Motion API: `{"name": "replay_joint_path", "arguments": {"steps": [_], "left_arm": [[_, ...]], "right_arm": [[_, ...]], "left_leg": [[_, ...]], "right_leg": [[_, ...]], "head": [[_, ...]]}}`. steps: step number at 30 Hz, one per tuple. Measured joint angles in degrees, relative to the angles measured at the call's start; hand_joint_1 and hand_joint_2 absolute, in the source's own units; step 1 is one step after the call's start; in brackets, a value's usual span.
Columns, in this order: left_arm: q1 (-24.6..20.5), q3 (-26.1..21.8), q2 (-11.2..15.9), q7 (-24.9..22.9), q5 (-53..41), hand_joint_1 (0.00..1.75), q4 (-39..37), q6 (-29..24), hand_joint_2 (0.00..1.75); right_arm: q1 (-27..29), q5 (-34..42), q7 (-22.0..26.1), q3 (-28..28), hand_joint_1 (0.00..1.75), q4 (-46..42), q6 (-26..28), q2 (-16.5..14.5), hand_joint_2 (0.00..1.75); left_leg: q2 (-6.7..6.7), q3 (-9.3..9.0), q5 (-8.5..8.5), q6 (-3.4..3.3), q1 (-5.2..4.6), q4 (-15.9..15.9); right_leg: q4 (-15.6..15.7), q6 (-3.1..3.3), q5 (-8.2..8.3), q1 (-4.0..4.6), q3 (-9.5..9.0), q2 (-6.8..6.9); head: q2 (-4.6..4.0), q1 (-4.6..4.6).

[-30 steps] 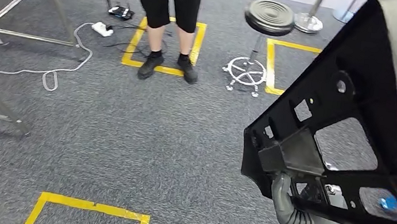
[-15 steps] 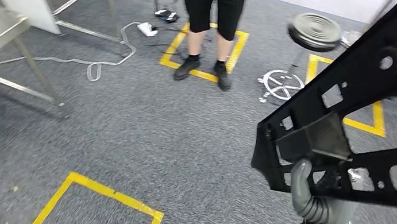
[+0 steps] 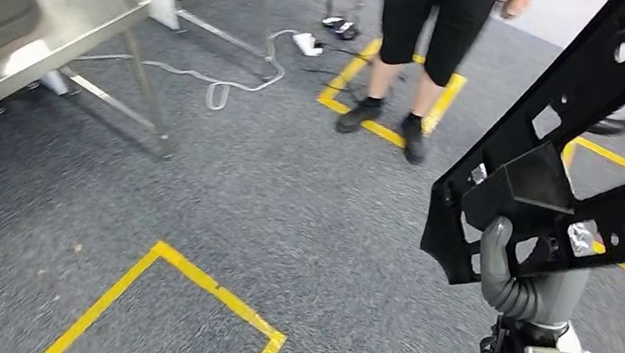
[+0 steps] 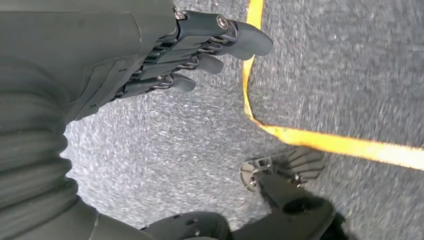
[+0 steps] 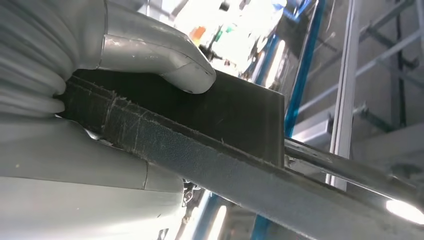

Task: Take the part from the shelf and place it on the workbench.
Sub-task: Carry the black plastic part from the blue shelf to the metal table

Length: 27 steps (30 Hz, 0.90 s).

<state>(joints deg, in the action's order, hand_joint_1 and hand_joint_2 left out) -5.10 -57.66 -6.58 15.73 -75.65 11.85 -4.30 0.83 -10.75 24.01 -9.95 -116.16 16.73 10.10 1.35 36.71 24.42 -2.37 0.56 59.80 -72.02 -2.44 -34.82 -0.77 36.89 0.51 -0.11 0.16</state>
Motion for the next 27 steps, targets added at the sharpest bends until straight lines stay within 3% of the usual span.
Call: {"name": "replay_joint_path", "arguments": {"steps": [1,2,4,5,6,8,10,12,14,16,17,18,19,21,23,25,26,27], "left_arm": [[-0.09,0.03,-0.03,-0.01,-0.01,0.00,0.00,0.01,1.75],[-0.11,0.05,-0.05,-0.03,-0.01,0.00,0.00,0.01,1.75],[-0.09,0.10,-0.12,-0.05,-0.02,0.00,0.00,0.02,1.75],[-0.10,0.13,-0.15,-0.05,-0.02,0.00,0.00,0.02,1.75],[-0.14,0.14,-0.19,-0.07,-0.02,0.00,0.00,0.01,1.75],[-0.12,0.16,-0.20,-0.13,-0.02,0.00,0.00,-0.05,1.75],[0.18,0.16,-0.17,-0.31,-0.02,0.00,-0.01,-0.15,1.75],[0.40,0.17,-0.18,-0.51,-0.03,0.00,-0.02,-0.24,1.75],[0.34,0.18,-0.24,-0.61,-0.05,0.00,-0.02,-0.31,1.75],[0.30,0.19,-0.28,-0.62,-0.07,0.00,-0.03,-0.32,1.75],[0.34,0.20,-0.30,-0.62,-0.07,0.00,-0.04,-0.32,1.75],[0.39,0.20,-0.29,-0.62,-0.08,0.00,-0.04,-0.32,1.75],[0.44,0.20,-0.26,-0.62,-0.08,0.00,-0.03,-0.32,1.75],[0.40,0.20,-0.18,-0.62,-0.08,0.00,-0.02,-0.35,1.75],[0.26,0.21,-0.15,-0.60,-0.08,0.00,-0.02,-0.39,1.75],[0.25,0.21,-0.14,-0.58,-0.08,0.00,-0.02,-0.42,1.75],[0.29,0.20,-0.15,-0.57,-0.08,0.00,-0.02,-0.42,1.75],[0.30,0.20,-0.14,-0.56,-0.08,0.00,-0.02,-0.42,1.75]], "right_arm": [[-0.17,0.07,-0.10,0.15,1.75,0.35,-0.11,-0.01,1.75],[-0.32,0.11,-0.14,0.27,1.75,0.68,-0.19,-0.02,1.75],[-0.70,0.13,-0.15,0.45,1.75,1.14,-0.27,-0.03,1.75],[-0.93,0.12,-0.16,0.52,1.75,1.31,-0.33,-0.03,1.75],[-1.12,0.10,-0.19,0.59,1.75,1.44,-0.40,-0.04,1.75],[-1.30,0.02,-0.36,0.73,1.75,1.76,-0.65,-0.08,1.75],[-1.38,-0.04,-0.54,0.81,1.75,2.10,-0.85,-0.18,1.75],[-1.46,-0.04,-0.61,0.82,1.75,2.35,-0.94,-0.33,1.75],[-1.32,-0.04,-0.60,0.84,1.75,2.46,-0.97,-0.50,1.75],[-0.97,-0.03,-0.56,0.84,1.75,2.51,-0.97,-0.64,1.75],[-0.82,-0.02,-0.54,0.84,1.75,2.52,-0.97,-0.72,1.75],[-0.71,0.02,-0.52,0.84,1.75,2.54,-0.97,-0.81,1.75],[-0.65,0.07,-0.49,0.84,1.75,2.55,-0.96,-0.90,1.75],[-0.60,0.19,-0.34,0.88,1.75,2.55,-0.95,-1.05,1.75],[-0.52,0.23,-0.14,0.97,1.75,2.55,-0.95,-1.18,1.75],[-0.47,0.24,-0.05,1.00,1.75,2.53,-0.95,-1.31,1.75],[-0.47,0.24,-0.04,1.00,1.75,2.52,-0.95,-1.37,1.75],[-0.42,0.25,-0.01,1.04,1.75,2.50,-0.95,-1.42,1.75]], "left_leg": [[0.96,0.10,-0.09,-0.06,0.00,0.00],[1.91,0.14,-0.18,-0.04,0.02,0.01],[3.77,0.16,-0.40,0.22,0.12,0.03],[4.63,0.23,-0.54,0.49,0.10,0.08],[5.43,0.37,-0.66,0.79,0.02,0.13],[6.65,0.74,-1.04,1.54,-0.16,-0.06],[7.30,1.06,-1.48,2.32,-0.07,-0.42],[4.53,1.93,-0.28,2.85,-0.20,1.34],[0.34,4.78,3.55,3.15,-0.32,7.93],[-1.02,7.99,6.57,3.37,-0.19,15.11],[-1.16,8.40,6.60,3.43,-0.16,16.25],[-1.34,7.59,5.57,3.43,-0.13,15.01],[-1.84,5.71,3.84,3.33,-0.12,11.76],[-4.34,1.37,1.20,2.89,-0.46,4.04],[-5.57,-0.27,0.73,2.28,-0.96,0.71],[-4.09,-0.07,0.57,1.61,-1.02,0.42],[-3.32,-0.06,0.41,1.29,-0.89,0.21],[-2.61,-0.10,0.20,0.93,-0.67,-0.01]], "right_leg": [[-2.79,-0.14,-0.73,-0.01,1.51,-0.25],[-3.34,-0.51,-0.49,-0.06,1.99,-0.33],[2.44,-1.64,2.45,-0.31,-0.45,-1.06],[6.86,-2.07,4.09,-0.57,-2.40,-2.36],[10.42,-2.10,5.38,-0.76,-3.94,-3.39],[13.37,-1.32,6.30,-0.78,-5.29,-4.40],[13.50,-0.30,6.73,-0.76,-5.49,-3.09],[13.69,0.59,7.06,-1.05,-5.61,-1.69],[13.76,1.26,7.08,-0.88,-5.72,-0.11],[13.74,1.56,6.97,-0.56,-5.77,1.61],[13.73,1.64,6.90,-0.49,-5.81,2.41],[13.73,1.66,6.79,-0.45,-5.93,3.17],[13.72,1.63,6.64,-0.43,-6.12,3.87],[13.66,1.25,6.21,-0.10,-6.57,5.16],[13.68,0.79,5.88,0.40,-6.84,6.36],[13.84,0.34,5.69,0.60,-6.98,7.41],[13.64,0.10,5.42,0.55,-6.91,6.90],[12.61,0.00,4.74,0.46,-6.47,5.44]], "head": [[0.00,0.03],[0.00,0.02],[0.00,0.03],[0.00,0.05],[0.00,0.03],[0.00,0.00],[0.00,-0.02],[0.00,-0.24],[0.00,-0.52],[0.00,-0.58],[0.00,-0.60],[0.00,-0.61],[0.00,-0.61],[0.00,-0.63],[0.00,-0.64],[0.00,-0.67],[0.00,-0.64],[0.00,-0.62]]}}
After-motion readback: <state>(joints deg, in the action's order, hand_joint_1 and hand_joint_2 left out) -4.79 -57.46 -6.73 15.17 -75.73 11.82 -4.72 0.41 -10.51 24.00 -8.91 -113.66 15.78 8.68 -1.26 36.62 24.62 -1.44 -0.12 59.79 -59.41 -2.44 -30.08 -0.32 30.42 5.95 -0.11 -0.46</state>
